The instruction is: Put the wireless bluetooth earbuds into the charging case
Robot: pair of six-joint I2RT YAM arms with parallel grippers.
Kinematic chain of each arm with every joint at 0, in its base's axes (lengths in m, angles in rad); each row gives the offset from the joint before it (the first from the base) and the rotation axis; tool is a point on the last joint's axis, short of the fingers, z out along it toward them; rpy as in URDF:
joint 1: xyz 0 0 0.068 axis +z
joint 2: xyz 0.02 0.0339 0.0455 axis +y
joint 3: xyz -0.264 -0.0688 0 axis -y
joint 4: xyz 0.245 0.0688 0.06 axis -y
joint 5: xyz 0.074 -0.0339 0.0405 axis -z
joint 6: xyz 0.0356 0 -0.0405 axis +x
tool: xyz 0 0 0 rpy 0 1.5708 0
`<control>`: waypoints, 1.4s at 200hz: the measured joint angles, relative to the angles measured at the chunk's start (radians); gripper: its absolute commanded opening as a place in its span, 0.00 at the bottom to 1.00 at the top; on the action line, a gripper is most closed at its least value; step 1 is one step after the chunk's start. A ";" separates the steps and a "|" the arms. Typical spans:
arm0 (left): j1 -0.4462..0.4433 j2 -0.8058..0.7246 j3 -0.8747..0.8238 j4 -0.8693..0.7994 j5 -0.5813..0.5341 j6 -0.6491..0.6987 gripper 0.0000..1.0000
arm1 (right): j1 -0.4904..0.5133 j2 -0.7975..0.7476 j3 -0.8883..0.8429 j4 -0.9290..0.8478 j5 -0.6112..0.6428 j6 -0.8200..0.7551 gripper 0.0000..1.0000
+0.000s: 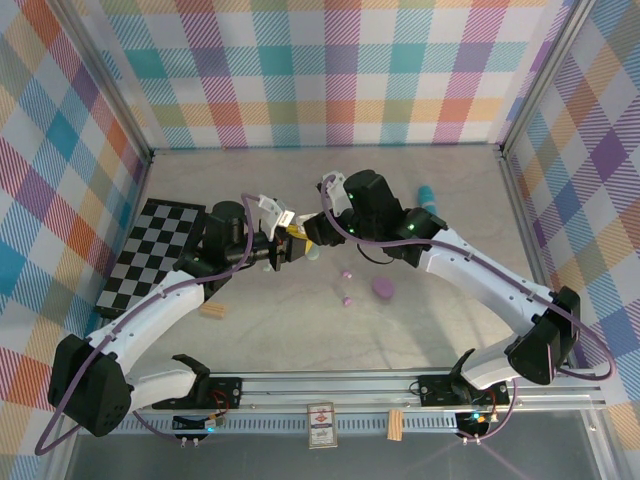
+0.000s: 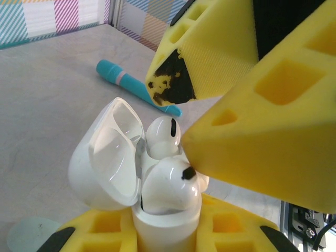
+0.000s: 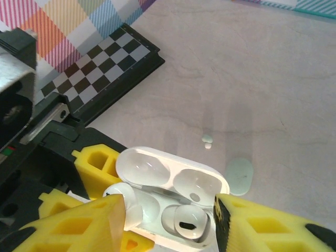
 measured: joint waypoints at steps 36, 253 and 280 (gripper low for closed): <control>0.000 -0.003 0.000 0.000 -0.002 0.000 0.00 | 0.000 0.005 0.000 -0.013 0.053 0.000 0.53; 0.000 -0.046 -0.063 0.179 0.107 0.466 0.00 | -0.127 0.042 0.196 -0.204 -0.142 0.159 0.75; 0.000 -0.046 -0.064 0.159 0.108 0.502 0.00 | -0.127 0.110 0.257 -0.307 -0.147 0.161 0.75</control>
